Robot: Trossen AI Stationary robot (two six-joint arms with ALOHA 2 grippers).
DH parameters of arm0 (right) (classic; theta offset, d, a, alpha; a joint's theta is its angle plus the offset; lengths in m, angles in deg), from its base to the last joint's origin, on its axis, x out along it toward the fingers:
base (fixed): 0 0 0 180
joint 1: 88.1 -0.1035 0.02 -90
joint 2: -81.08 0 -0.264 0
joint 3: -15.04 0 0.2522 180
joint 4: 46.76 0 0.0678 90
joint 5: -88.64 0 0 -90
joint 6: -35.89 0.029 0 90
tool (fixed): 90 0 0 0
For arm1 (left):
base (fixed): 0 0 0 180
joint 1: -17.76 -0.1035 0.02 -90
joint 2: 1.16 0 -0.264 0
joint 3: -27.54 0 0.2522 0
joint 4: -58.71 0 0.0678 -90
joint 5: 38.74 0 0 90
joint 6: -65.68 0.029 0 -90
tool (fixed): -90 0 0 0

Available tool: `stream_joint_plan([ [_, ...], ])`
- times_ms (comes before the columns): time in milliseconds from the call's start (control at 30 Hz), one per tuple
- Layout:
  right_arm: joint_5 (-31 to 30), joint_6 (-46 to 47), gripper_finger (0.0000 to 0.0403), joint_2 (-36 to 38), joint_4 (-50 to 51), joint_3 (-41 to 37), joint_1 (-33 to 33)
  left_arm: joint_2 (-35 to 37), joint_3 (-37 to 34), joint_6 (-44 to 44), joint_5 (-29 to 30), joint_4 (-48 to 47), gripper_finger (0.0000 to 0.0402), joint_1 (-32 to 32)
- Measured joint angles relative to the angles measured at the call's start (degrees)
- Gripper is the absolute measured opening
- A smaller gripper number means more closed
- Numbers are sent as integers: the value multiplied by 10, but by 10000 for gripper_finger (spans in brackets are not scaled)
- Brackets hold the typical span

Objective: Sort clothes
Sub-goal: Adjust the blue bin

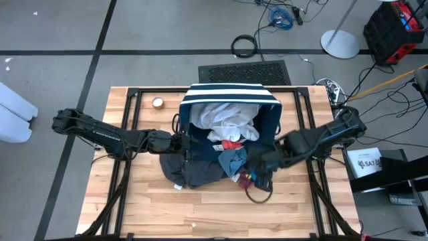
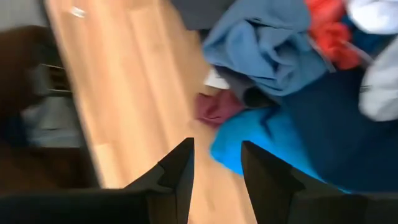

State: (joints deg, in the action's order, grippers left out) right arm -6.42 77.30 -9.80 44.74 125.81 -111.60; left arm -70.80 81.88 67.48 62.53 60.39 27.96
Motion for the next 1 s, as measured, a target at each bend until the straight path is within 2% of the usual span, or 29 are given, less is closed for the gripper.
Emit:
stream_joint_plan([
  [200, -84, -34, 118, -46, 61, 0, -54, 0, 0, 0, 0, 1, 137, 0],
  [333, -91, -89, 119, -99, 106, 0, -69, 0, 0, 0, 0, 1, 137, 0],
  [433, -120, -101, 123, -139, 123, -1, -73, 0, 0, 0, 0, 1, 137, 0],
  [600, -136, -133, 152, -191, 123, -1, -72, 0, 0, 0, 0, 2, 137, 0],
  [800, -220, -170, 194, -223, 123, -1, -68, 0, 0, 0, 0, 2, 137, 0],
  [1000, -218, -153, 212, -219, 122, -46, -61, 0, 0, 0, 0, 1, 137, 0],
])
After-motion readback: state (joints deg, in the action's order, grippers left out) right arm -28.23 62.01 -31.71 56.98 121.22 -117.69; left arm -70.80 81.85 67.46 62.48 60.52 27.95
